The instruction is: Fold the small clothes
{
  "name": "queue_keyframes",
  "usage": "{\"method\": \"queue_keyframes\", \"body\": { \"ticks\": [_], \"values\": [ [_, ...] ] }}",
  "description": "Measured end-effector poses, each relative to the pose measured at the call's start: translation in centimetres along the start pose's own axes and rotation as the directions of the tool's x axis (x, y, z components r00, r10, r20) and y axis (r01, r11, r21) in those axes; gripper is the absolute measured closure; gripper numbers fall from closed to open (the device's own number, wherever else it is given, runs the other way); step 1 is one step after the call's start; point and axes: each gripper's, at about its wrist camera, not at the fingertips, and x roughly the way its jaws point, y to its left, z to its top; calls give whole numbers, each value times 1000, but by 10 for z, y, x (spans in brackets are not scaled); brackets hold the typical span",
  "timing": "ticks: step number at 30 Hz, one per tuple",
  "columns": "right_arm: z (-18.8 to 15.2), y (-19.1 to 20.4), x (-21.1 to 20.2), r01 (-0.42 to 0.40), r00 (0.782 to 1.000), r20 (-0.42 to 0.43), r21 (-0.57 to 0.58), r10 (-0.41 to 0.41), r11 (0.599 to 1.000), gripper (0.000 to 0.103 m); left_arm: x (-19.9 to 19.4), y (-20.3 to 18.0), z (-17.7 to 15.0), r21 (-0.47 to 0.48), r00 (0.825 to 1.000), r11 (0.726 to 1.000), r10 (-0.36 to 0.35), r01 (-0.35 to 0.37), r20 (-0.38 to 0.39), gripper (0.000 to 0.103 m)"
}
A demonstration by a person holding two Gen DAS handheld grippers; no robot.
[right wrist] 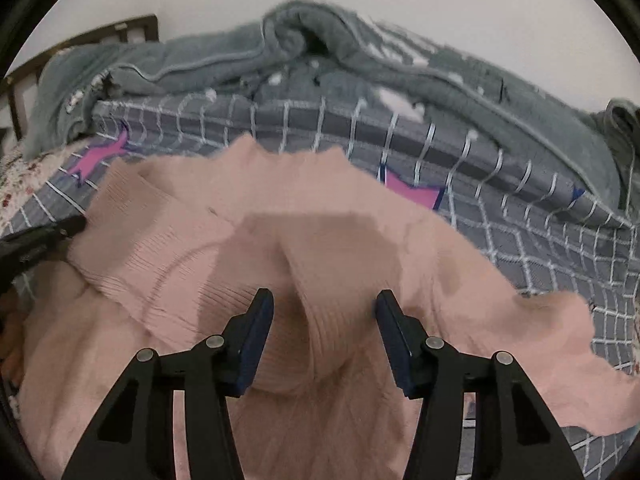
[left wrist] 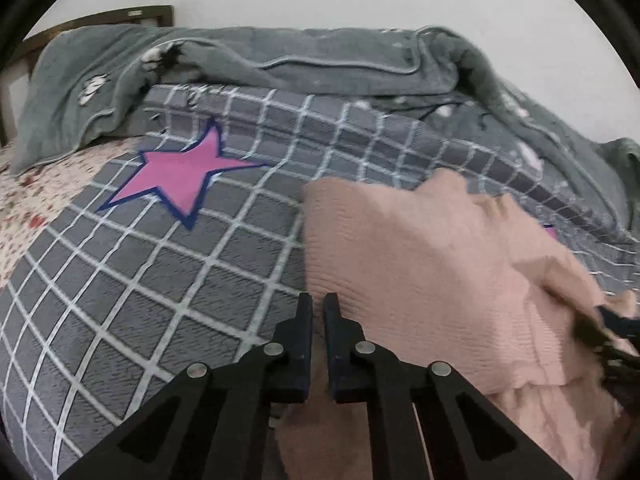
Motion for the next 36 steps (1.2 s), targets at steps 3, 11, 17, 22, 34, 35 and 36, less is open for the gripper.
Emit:
{"method": "queue_keyframes", "body": {
  "ticks": [3,11,17,22,34,35,36],
  "values": [
    [-3,-5,4,0,1000,-10,21,0,1000,88,-4,-7,0,30,1000,1000,-9,8,20,95],
    [-24,-63,-39,-42,996,83,245,22,969,95,11,-19,2,62,999,998,-10,12,-32,90],
    [-60,-87,-39,14,1000,-3,310,-14,951,81,9,-19,0,61,998,997,-47,49,-30,72],
    [-68,-101,-61,59,998,19,294,-68,954,66,12,-15,2,46,997,997,-65,66,-40,62],
    [-92,-129,-70,31,998,38,327,-46,944,52,32,-11,13,23,997,999,-33,34,-64,89],
    [-93,-131,-71,32,998,39,329,-47,944,52,32,-4,13,-14,997,999,-33,32,-64,89],
    [-95,-133,-73,38,998,44,329,-55,944,52,33,2,13,-40,997,999,-37,34,-66,89]
  ]
}}
